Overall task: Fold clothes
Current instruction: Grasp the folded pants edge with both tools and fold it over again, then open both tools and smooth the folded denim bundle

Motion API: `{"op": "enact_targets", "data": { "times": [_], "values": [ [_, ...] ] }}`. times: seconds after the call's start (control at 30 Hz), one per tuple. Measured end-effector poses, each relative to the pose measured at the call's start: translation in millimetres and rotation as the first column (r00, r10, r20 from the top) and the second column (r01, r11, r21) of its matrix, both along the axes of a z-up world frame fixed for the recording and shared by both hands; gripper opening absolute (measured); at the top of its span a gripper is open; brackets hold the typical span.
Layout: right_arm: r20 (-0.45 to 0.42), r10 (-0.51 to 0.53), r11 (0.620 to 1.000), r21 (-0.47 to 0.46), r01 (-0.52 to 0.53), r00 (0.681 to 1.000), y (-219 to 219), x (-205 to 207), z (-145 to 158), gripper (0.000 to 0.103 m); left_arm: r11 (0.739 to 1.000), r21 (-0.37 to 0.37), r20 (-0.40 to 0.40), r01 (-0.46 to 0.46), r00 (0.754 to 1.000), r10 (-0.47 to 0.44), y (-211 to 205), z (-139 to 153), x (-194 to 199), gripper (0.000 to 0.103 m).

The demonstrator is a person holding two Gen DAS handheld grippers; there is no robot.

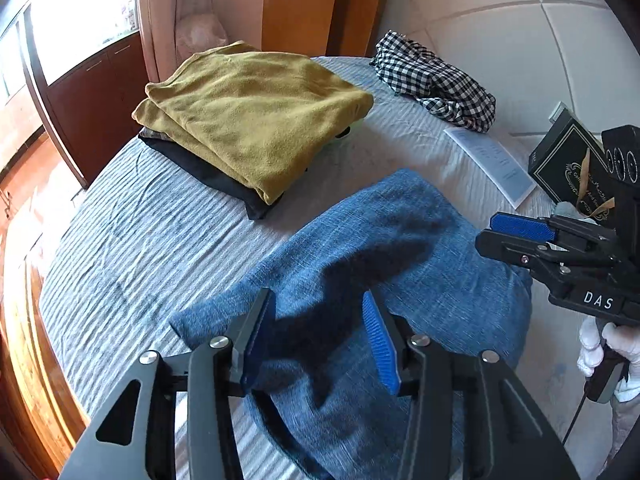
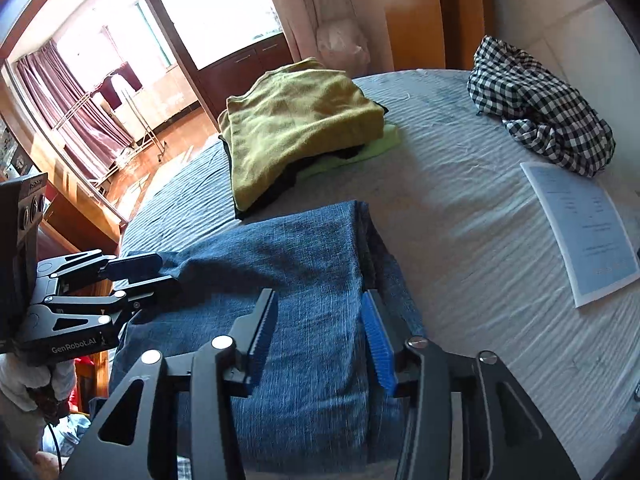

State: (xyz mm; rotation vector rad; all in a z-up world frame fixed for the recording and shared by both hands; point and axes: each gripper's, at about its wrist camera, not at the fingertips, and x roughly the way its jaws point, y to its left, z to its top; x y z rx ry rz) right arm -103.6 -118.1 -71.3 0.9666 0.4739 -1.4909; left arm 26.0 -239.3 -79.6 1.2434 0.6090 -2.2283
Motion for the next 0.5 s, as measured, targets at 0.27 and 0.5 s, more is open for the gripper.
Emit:
{"op": "enact_targets", "data": {
  "times": [0.27,0.5],
  "values": [
    [0.068,0.028,0.999,0.028,-0.03,0.997,44,22,-13,0.049,0.997,0.026,0.045,0.07,0.996,-0.072,48,-7,21,0.054],
    [0.098,-0.011,0.99,0.143,-0.003,0.995,47,25,-57,0.05,0.996,0.056,0.091,0.076,0.993,-0.081,60,-50,24,0.057]
  ]
}}
